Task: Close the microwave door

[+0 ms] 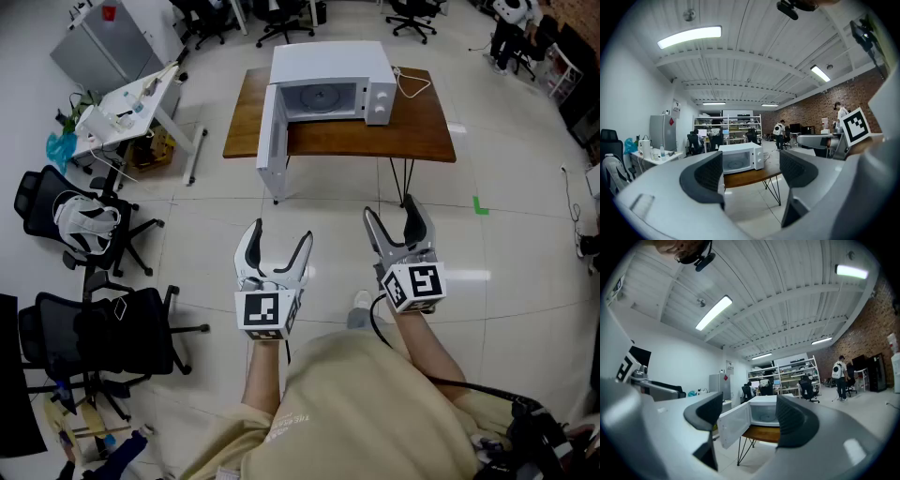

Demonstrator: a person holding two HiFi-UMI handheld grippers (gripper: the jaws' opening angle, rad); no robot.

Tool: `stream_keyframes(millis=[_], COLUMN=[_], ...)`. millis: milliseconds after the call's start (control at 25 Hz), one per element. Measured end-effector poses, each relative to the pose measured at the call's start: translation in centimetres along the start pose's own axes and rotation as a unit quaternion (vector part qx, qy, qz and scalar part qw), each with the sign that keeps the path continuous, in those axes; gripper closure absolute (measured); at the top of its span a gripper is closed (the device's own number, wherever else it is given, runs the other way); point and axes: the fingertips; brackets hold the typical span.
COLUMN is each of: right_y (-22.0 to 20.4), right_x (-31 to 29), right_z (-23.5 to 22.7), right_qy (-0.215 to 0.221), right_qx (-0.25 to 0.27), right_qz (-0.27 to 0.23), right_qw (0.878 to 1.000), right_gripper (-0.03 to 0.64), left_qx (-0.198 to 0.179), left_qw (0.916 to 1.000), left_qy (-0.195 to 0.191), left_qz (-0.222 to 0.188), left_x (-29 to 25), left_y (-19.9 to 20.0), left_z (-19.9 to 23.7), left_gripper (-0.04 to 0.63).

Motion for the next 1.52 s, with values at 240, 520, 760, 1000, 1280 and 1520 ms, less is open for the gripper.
stream_keyframes(millis=[240, 520, 760, 1000, 1280, 1520], right_y=[-0.4, -0.3, -4.7, -5.6, -7.0, -8.2], right_x=[-3.4, -9.0, -15.3, -24.3, -33.2, -38.6], right_z=[-6.1, -11.5, -10.2, -7.5, -3.9, -1.6], right_qy=[0.003, 0.045, 0.034, 0.048, 0.078, 0.095], right_qx=[-0.034, -0.059, -0.025, 0.017, 0.033, 0.087], right_qz=[0.005, 0.023, 0.033, 0.032, 0.036, 0.034], right_qw=[0.999, 0.997, 0.999, 0.998, 0.996, 0.991], right_gripper=[0.280, 0.356, 0.356, 0.355, 0.354, 0.354], left_qx=[-0.015, 0.019, 0.048, 0.040, 0.072, 0.145], left_qw=[0.9997, 0.9987, 0.9976, 0.9987, 0.9952, 0.9588], left_qy=[0.011, 0.011, 0.005, -0.006, -0.014, -0.117], left_qz=[0.012, 0.047, 0.049, 0.033, 0.065, 0.215], left_x=[-5.6, -13.8, -18.3, -23.9, -24.9, -25.7], left_y=[0.4, -1.6, -6.4, -7.2, -10.0, -19.1], left_z=[-2.3, -3.0, 5.0, 13.8, 25.2, 31.4], left_gripper=[0.214, 0.215, 0.215, 0.215, 0.216, 0.272])
Point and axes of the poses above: the fingertips, and each gripper's own axes: x backward along the fingers, z to its left, y out of its top, and after that the axes turned 8 degrees about -y, right-handed
